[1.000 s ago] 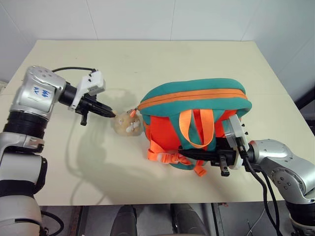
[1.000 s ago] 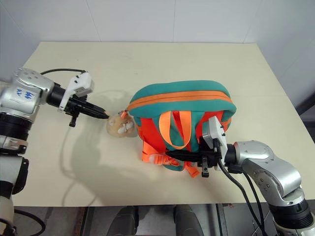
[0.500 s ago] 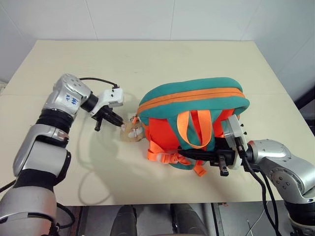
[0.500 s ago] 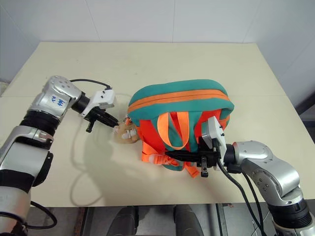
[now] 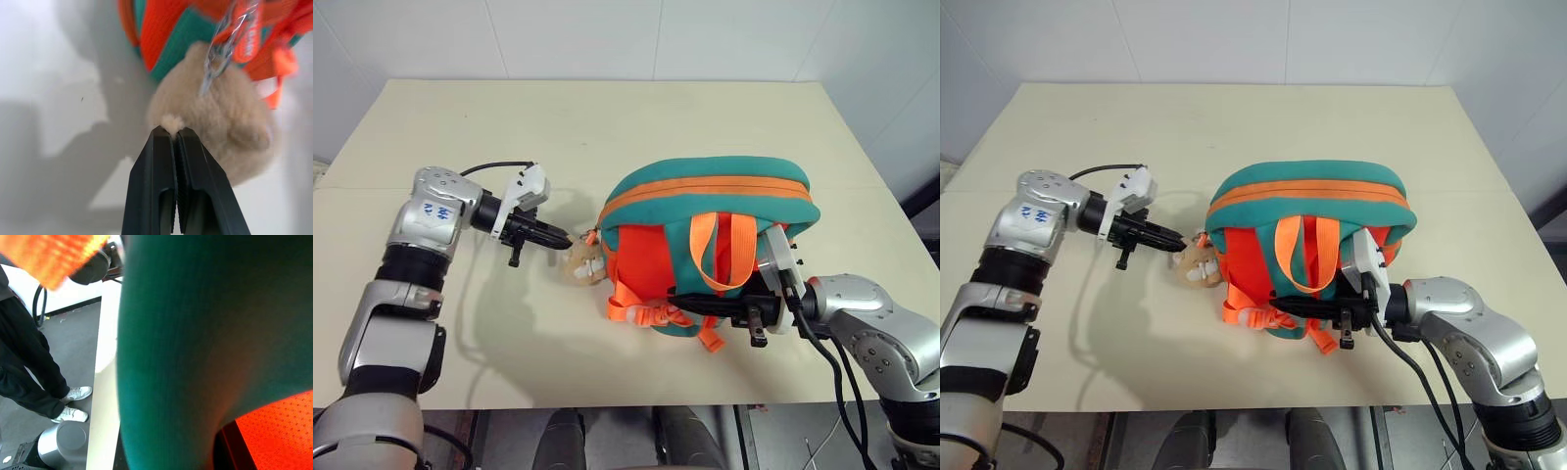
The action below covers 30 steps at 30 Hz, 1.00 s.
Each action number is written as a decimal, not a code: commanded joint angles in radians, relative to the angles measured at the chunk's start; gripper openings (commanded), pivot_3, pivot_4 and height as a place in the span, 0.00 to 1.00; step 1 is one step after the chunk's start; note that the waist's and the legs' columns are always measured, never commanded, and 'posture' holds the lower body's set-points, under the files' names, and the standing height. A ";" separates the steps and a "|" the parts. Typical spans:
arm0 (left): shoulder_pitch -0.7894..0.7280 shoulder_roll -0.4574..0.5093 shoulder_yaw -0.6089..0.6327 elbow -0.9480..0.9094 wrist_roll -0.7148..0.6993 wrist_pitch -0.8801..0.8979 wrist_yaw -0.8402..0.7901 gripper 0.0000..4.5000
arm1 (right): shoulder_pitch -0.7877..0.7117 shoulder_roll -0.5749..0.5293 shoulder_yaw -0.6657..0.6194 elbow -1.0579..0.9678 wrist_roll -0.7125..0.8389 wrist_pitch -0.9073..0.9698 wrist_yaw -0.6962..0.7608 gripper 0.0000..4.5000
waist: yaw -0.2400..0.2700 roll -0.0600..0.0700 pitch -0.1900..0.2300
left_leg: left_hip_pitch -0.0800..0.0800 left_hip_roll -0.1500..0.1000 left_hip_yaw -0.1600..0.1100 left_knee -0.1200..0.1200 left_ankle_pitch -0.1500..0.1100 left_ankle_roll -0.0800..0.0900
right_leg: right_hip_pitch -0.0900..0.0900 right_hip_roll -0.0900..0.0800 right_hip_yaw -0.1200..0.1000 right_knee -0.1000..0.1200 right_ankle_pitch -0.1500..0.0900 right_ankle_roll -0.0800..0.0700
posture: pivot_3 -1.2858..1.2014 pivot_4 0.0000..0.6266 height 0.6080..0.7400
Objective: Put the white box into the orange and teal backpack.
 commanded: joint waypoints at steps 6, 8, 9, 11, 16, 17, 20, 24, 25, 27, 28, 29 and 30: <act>0.099 0.080 0.120 -0.222 -0.104 0.154 0.050 0.44 | -0.031 -0.041 -0.060 -0.005 0.045 0.037 0.022 0.46 | 0.004 0.000 0.000 | 0.000 0.000 0.000 0.004 0.000 0.000 | 0.000 0.000 0.000 0.002 0.000 0.000 | 0.52 0.24 1.00; 0.118 0.091 0.158 -0.247 -0.131 0.153 0.065 0.59 | -0.027 -0.055 -0.079 -0.006 0.052 0.046 0.020 0.62 | 0.008 0.000 0.000 | 0.000 0.000 0.000 0.004 0.000 0.000 | 0.000 0.000 0.000 0.002 0.000 0.000 | 0.52 0.24 1.00; 0.126 0.095 0.169 -0.256 -0.138 0.153 0.074 0.65 | -0.024 -0.063 -0.089 -0.007 0.057 0.051 0.018 0.70 | 0.010 0.000 0.000 | 0.000 0.000 0.000 0.004 0.000 0.000 | 0.000 0.000 0.000 0.002 0.000 0.000 | 0.52 0.24 1.00; 0.152 0.104 0.196 -0.273 -0.149 0.123 0.090 0.79 | -0.010 -0.080 -0.114 -0.012 0.067 0.063 0.017 0.84 | 0.015 0.000 0.000 | 0.000 0.000 0.000 0.004 0.000 0.000 | 0.000 0.000 0.000 0.002 0.000 0.000 | 0.52 0.24 1.00; 0.243 0.110 0.319 -0.269 -0.193 -0.037 0.132 1.00 | 0.081 -0.171 -0.226 -0.022 0.076 0.091 0.030 1.00 | 0.021 0.000 0.000 | 0.000 0.000 0.000 0.004 0.000 0.001 | 0.001 0.000 0.000 0.001 0.000 0.000 | 0.52 0.24 1.00; 0.254 0.119 0.327 -0.263 -0.199 -0.040 0.127 1.00 | 0.095 -0.185 -0.247 -0.020 0.077 0.092 0.029 1.00 | 0.021 0.000 0.000 | 0.000 0.000 0.000 0.004 -0.001 0.001 | 0.001 0.000 0.000 0.000 0.000 0.000 | 0.52 0.24 1.00; 0.277 0.135 0.356 -0.237 -0.227 -0.038 0.109 1.00 | 0.137 -0.230 -0.320 -0.001 0.059 0.092 0.038 1.00 | 0.021 0.000 0.000 | 0.000 0.000 0.000 0.004 -0.001 0.001 | 0.001 0.000 0.000 0.000 0.000 0.000 | 0.52 0.24 1.00; 0.307 0.127 0.433 -0.206 -0.320 -0.057 0.062 1.00 | 0.221 -0.301 -0.448 0.043 0.020 0.086 0.081 1.00 | 0.021 0.000 0.000 | 0.000 0.000 0.001 0.004 -0.001 0.001 | 0.001 0.000 0.000 0.000 0.000 0.000 | 0.52 0.24 1.00; 0.312 0.128 0.445 -0.200 -0.334 -0.061 0.055 1.00 | 0.250 -0.320 -0.482 0.056 0.004 0.082 0.100 1.00 | 0.021 0.000 0.000 | 0.000 0.000 0.001 0.004 -0.001 0.001 | 0.001 -0.001 0.000 0.000 0.000 0.000 | 0.52 0.24 1.00; 0.321 0.135 0.470 -0.175 -0.364 -0.070 0.029 1.00 | 0.303 -0.354 -0.556 0.093 -0.040 0.067 0.138 1.00 | 0.022 0.000 0.000 | 0.000 0.000 0.001 0.004 -0.001 0.001 | 0.001 -0.001 0.000 -0.001 0.000 0.000 | 0.52 0.24 1.00; 0.322 0.139 0.479 -0.162 -0.376 -0.073 0.019 1.00 | 0.321 -0.364 -0.582 0.106 -0.055 0.059 0.150 1.00 | 0.021 0.000 0.000 | 0.000 0.000 0.001 0.004 -0.001 0.001 | 0.002 -0.001 0.000 -0.001 0.000 0.000 | 0.52 0.24 1.00; 0.321 0.143 0.486 -0.147 -0.385 -0.079 0.005 1.00 | 0.333 -0.373 -0.607 0.121 -0.067 0.052 0.162 1.00 | 0.021 0.000 0.000 | 0.000 0.000 0.001 0.004 -0.001 0.002 | 0.002 -0.001 0.000 -0.001 0.000 0.000 | 0.52 0.24 1.00; 0.314 0.141 0.485 -0.136 -0.387 -0.084 0.000 1.00 | 0.335 -0.380 -0.616 0.140 -0.077 0.042 0.174 1.00 | 0.021 0.000 0.000 | 0.000 0.000 0.001 0.004 -0.001 0.002 | 0.002 -0.001 0.000 -0.001 0.000 0.000 | 0.52 0.24 1.00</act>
